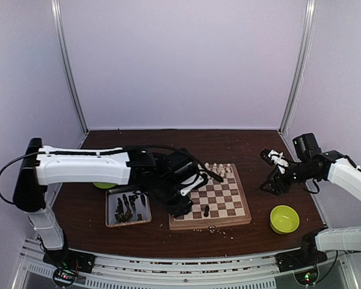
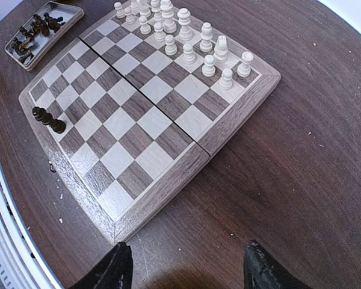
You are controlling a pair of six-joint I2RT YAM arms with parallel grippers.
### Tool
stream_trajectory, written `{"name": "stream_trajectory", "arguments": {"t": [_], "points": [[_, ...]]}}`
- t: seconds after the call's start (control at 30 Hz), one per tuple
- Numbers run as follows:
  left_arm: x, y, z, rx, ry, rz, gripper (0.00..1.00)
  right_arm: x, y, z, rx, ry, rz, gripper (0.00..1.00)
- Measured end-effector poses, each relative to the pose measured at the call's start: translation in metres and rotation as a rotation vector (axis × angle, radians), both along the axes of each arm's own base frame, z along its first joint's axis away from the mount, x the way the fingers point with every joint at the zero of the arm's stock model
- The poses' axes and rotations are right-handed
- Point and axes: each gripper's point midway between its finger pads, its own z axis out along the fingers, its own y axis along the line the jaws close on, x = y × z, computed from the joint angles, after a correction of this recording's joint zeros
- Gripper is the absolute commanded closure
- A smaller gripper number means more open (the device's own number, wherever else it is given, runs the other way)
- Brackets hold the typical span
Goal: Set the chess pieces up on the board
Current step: Place the king at e8, then pick up the knight from the storage box.
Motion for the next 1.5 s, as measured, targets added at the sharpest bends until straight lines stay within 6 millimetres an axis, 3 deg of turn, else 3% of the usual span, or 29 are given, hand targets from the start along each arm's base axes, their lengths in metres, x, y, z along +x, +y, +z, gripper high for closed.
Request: {"name": "stream_trajectory", "arguments": {"t": [0.1,0.17,0.37,0.47,0.7,0.97,1.23,1.5], "points": [[0.002,0.039,0.023,-0.015,-0.063,0.070,0.55,0.000,0.000,-0.002,-0.002,0.005,0.001,0.37],[0.008,0.063,0.025,-0.005,-0.084,0.130,0.58,0.000,0.000,-0.003,-0.003,0.010,0.002,0.37],[0.054,0.150,-0.006,0.107,-0.102,0.402,0.64,0.002,0.000,-0.013,-0.015,0.048,0.000,0.37],[0.071,0.174,-0.011,0.130,-0.107,0.485,0.66,0.002,-0.002,-0.016,-0.025,0.055,-0.005,0.37],[0.099,0.191,-0.015,0.111,-0.111,0.565,0.72,0.003,-0.004,-0.017,-0.038,0.052,-0.011,0.37],[0.121,0.196,-0.047,0.157,-0.035,0.575,0.74,0.004,-0.005,-0.018,-0.046,0.050,-0.016,0.37],[0.131,0.184,-0.062,0.157,0.014,0.530,0.72,0.004,-0.005,-0.018,-0.050,0.046,-0.008,0.37],[0.124,0.163,-0.054,0.057,0.071,0.456,0.60,0.004,-0.005,-0.018,-0.052,0.044,-0.005,0.37]]}}
